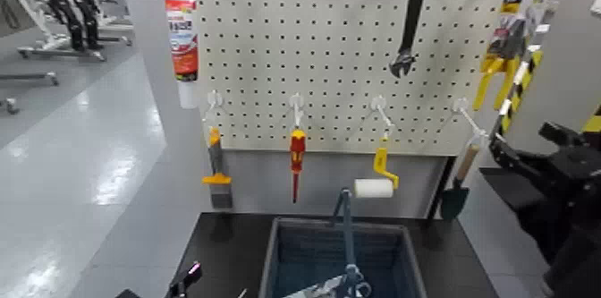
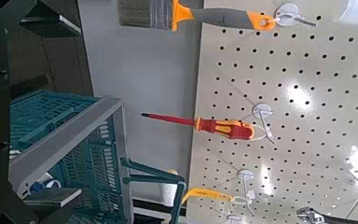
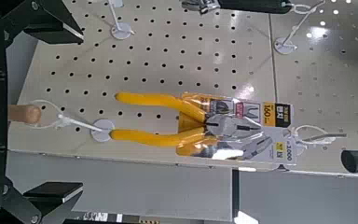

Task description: Put the yellow pliers into the crate.

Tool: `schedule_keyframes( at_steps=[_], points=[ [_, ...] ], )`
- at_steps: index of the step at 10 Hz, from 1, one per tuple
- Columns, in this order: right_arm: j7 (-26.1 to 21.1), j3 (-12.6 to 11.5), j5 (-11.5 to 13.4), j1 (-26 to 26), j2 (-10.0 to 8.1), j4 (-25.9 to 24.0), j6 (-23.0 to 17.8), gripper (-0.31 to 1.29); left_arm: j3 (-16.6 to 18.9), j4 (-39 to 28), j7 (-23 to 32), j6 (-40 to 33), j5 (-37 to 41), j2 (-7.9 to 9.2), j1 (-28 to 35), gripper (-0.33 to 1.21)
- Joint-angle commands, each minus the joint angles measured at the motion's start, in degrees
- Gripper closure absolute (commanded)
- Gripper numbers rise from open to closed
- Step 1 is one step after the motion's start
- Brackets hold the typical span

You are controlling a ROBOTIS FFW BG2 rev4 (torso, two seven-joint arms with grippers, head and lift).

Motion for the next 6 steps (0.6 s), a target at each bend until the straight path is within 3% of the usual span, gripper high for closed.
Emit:
schedule_keyframes(
  at_steps=[1,6],
  points=[
    [2.3,0.0,-2.4,-5.6,-2.62,2.7,2.4,0.18,-0.1,0.1,0.0,0.1,0.1,0.09,-0.2,0.10],
    [9.1,1.1,-5.0,-16.2,-6.04,11.1,4.2,0.14,-0.5,0.1,-0.2,0.3,0.1,0.27,-0.7,0.10]
  ],
)
